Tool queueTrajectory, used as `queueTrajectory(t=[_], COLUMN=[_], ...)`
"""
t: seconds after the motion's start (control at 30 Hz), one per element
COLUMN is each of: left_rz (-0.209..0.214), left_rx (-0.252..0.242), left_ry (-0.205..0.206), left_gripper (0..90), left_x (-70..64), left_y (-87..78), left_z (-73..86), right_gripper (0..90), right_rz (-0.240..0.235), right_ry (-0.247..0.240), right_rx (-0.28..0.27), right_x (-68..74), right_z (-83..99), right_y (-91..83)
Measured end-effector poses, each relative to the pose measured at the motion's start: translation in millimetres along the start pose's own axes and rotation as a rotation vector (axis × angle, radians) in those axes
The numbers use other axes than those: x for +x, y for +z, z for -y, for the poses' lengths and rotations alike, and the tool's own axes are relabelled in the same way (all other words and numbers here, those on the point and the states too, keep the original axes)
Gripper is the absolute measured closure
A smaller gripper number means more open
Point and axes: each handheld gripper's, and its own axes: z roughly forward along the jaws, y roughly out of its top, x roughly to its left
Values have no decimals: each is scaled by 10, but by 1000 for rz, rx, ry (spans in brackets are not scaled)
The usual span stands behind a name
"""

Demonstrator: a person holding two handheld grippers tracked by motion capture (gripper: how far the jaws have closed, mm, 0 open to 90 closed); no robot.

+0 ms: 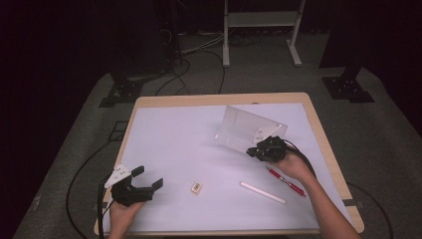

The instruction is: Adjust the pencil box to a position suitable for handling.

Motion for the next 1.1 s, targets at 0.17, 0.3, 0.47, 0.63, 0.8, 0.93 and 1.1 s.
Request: queueTrajectory(t=[0.17, 0.3, 0.47, 0.63, 0.8, 0.93, 1.1], left_rz=[0, 0, -1, 0, 0, 0, 2], left_rx=[-4, -4, -6, -6, -6, -6, -6], left_ry=[-3, -3, -7, -7, -7, -5, -7], left_gripper=[30, 29, 29, 29, 29, 29, 29], left_x=[-5, -2, 4, 4, 6, 8, 5], left_y=[1, -3, -7, -9, -11, -12, -10], left_z=[0, -1, -1, -2, -2, -3, -2], right_gripper=[859, 859, 858, 858, 858, 858, 858], right_rz=[-21, -41, -76, -115, -145, -160, -171], right_ry=[-46, -71, -83, -98, -116, -119, -116], right_rx=[2, -8, -10, -2, 15, 24, 38], right_x=[118, 190, 260, 327, 394, 436, 433], right_z=[-81, -155, -221, -255, -276, -291, -279], right_y=[33, 63, 115, 207, 308, 368, 424])
